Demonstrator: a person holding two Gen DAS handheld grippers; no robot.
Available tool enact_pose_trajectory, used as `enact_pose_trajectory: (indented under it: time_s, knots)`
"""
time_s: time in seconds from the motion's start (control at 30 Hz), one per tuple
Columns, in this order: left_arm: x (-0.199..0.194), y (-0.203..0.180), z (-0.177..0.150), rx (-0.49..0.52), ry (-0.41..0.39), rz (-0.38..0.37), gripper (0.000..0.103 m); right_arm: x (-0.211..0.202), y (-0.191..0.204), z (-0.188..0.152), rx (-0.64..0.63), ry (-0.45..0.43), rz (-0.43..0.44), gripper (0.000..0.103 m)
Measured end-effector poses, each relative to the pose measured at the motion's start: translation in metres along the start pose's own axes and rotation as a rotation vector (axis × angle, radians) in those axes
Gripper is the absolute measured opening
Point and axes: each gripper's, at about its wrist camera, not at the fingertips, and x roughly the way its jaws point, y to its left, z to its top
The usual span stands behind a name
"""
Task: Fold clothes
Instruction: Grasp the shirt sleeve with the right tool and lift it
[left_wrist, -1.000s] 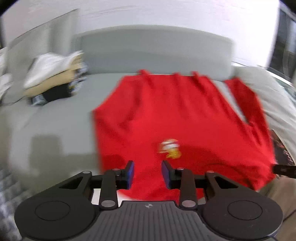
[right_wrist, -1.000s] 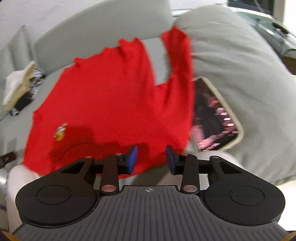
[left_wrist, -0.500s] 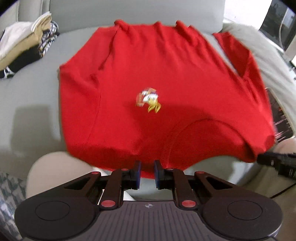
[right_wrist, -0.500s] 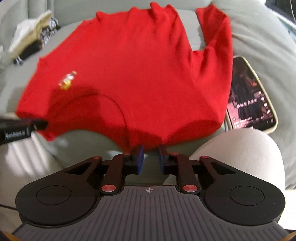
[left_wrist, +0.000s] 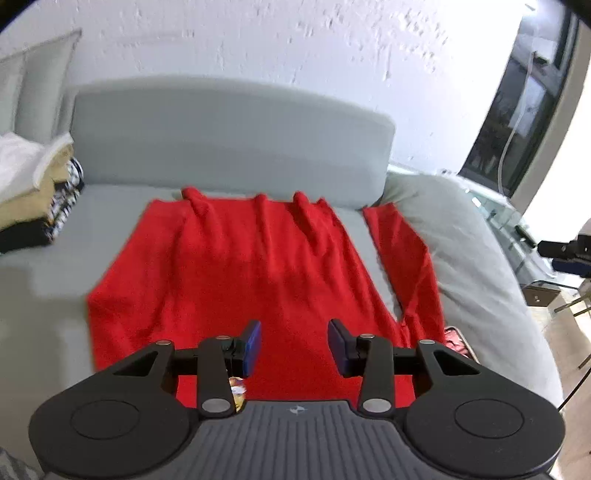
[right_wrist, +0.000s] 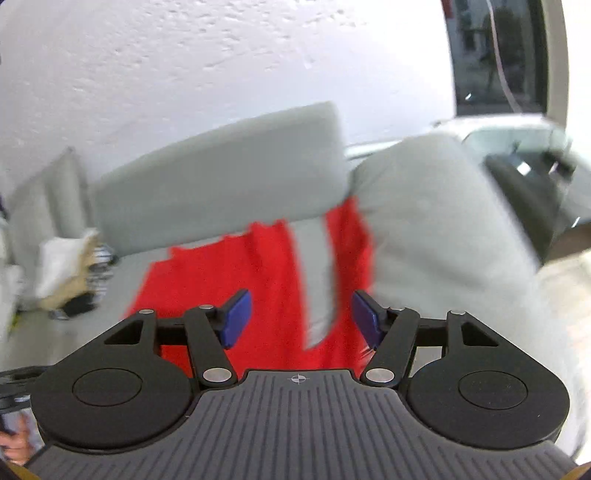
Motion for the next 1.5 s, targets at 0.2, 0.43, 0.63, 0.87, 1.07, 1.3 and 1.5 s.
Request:
enact_pose_trajectory:
  time_s: [0.2, 0.43, 0.63, 0.87, 1.07, 1.3, 1.5]
  knots:
    - [0.053, -0.013, 0.009, 0.001, 0.072, -0.017, 0.037, 0.072, -0.053, 0.036, 0.097, 0.093, -0.11, 0.061]
    - [0.064, -0.009, 0.034, -0.045, 0.049, -0.046, 0.037, 0.111, -0.064, 0.067, 0.113, 0.083, -0.129, 0.061]
    - [0.068, -0.02, 0.035, -0.095, 0.067, -0.124, 0.037, 0.19, -0.064, 0.094, 0.099, 0.15, -0.058, 0.059]
    - [0.078, -0.019, 0.039, -0.095, 0.052, -0.102, 0.037, 0.324, -0.067, 0.11, 0.078, 0.279, -0.111, 0.049]
    - [0.091, -0.013, 0.039, -0.112, 0.051, -0.08, 0.037, 0.371, -0.066, 0.102, 0.054, 0.296, -0.068, 0.025]
    - [0.085, -0.015, 0.038, -0.095, 0.028, -0.092, 0.037, 0.325, -0.053, 0.103, 0.037, 0.082, -0.168, 0.002]
    - [0.079, -0.027, 0.035, -0.073, 0.026, -0.149, 0.037, 0.22, -0.038, 0.105, 0.002, -0.209, -0.512, 0.002]
